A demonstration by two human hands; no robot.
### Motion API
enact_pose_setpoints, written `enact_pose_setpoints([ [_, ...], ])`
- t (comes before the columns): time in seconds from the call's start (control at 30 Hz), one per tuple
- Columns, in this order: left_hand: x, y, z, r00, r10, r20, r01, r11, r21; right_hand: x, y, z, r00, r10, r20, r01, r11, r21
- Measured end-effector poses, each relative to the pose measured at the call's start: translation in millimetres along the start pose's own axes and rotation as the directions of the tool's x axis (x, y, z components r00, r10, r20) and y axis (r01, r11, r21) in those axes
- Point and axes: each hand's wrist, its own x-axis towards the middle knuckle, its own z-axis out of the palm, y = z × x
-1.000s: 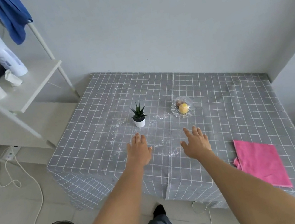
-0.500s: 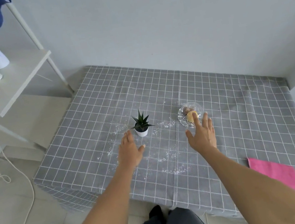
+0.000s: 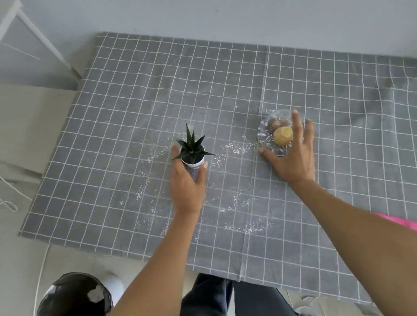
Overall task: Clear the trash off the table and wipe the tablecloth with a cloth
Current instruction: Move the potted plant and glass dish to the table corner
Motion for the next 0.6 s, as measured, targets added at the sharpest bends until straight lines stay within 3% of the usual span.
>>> enact_pose_setpoints([
  [0.17,5.1,0.4,6.4,0.999,0.023,-0.041,-0.024,0.999,-0.029,6.8,2.8,10.1,0.997,0.011,-0.076,-0.008,0.999,0.043],
  [0.6,5.1,8.3,2.0,0.997,0.034,-0.074,-0.035,0.999,-0.019,15.2,0.7,18.5,0.992,-0.002,-0.123,0.014,0.995,0.094],
])
